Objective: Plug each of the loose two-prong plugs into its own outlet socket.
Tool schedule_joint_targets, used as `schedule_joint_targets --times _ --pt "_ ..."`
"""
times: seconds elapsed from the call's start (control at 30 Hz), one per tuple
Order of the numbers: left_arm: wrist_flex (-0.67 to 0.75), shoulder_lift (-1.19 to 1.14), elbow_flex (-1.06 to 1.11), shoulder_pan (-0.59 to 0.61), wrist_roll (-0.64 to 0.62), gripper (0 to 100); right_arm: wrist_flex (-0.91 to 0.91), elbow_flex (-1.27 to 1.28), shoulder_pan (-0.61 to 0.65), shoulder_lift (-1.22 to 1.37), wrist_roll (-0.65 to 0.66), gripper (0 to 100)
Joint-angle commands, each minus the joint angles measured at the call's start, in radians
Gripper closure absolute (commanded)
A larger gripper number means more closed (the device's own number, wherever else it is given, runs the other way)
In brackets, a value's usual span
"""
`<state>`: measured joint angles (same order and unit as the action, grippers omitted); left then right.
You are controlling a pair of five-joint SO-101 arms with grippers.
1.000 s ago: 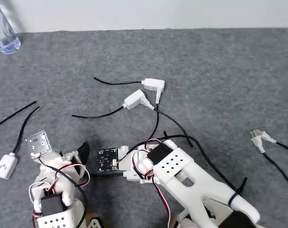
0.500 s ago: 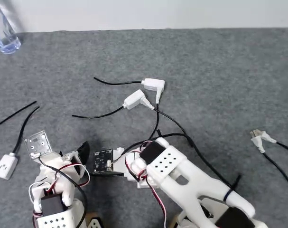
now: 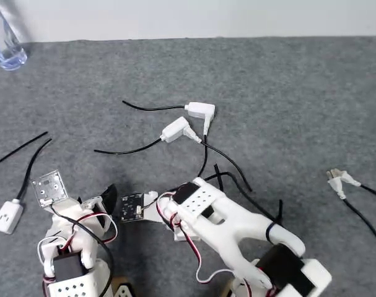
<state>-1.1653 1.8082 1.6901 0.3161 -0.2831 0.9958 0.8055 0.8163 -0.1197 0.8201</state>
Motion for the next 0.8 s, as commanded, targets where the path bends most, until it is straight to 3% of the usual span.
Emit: schedule_joint_targets --times 0.0,0.23,0.5,0.77 --pt "-0.008 0.012 -0.007 -0.002 0.008 70 0.010 -0.034 0.002 0.007 0.043 97.3" --pt "-0.008 0.012 -0.007 -0.002 0.008 70 0.099 -0.089 -0.058 -0.107 0.104 99.1" --pt "-0.008 0.012 -0.007 -0.002 0.008 70 0.202 -0.334 -0.283 -0.300 0.138 99.1" --pt "-0.008 0.012 -0.007 0.000 0.008 70 -0.087 -0.500 -0.481 -0.298 0.138 99.1"
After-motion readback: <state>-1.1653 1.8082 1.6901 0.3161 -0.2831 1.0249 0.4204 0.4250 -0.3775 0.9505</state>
